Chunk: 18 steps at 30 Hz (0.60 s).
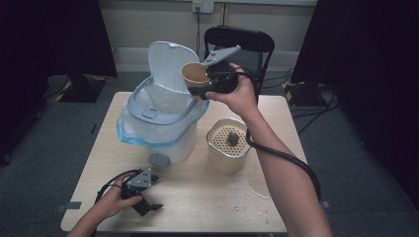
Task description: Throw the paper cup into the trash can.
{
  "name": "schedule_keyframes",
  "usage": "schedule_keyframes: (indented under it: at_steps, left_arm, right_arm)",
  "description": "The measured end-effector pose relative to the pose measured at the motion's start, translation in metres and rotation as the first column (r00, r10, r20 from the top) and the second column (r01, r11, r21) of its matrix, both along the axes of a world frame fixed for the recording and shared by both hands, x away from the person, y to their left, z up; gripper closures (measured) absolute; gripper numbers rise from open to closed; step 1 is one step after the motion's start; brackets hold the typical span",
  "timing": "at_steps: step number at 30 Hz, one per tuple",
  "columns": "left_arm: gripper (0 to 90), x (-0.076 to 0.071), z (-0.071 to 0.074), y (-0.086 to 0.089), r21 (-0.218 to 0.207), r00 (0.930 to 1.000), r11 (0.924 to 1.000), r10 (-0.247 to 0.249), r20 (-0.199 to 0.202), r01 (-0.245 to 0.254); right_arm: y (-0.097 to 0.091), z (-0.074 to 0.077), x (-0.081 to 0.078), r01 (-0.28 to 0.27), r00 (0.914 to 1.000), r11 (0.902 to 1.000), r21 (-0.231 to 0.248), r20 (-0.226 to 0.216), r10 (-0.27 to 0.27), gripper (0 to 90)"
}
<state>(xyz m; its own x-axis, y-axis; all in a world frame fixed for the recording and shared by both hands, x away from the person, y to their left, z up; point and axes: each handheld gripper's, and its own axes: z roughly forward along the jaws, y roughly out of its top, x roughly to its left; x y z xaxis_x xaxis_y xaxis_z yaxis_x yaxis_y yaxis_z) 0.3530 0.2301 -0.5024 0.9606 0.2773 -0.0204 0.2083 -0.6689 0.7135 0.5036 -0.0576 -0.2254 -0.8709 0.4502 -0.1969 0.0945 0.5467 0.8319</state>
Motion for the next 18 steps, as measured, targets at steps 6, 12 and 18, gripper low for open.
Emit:
schedule_keyframes:
  at_steps: [6, 12, 18]
  left_arm:
    - [0.0, 0.000, 0.000, 0.000, 0.000, 1.0000, 1.0000, 0.000, 0.000, 0.000]
    - [0.0, 0.000, 0.000, 0.000, 0.000, 1.0000, 1.0000, 0.000, 0.000, 0.000]
    - [0.0, 0.000, 0.000, 0.000, 0.000, 1.0000, 1.0000, 0.000, 0.000, 0.000]
  right_arm:
    - [0.010, -0.003, 0.001, -0.015, 0.9999, 0.9999, 0.001, -0.008, 0.015, 40.0]
    - [0.018, -0.006, 0.003, -0.027, 0.9995, 0.9996, 0.007, -0.017, 0.028, 40.0]
    - [0.025, -0.006, 0.004, -0.042, 0.9989, 0.9991, 0.011, -0.022, 0.042, 39.8]
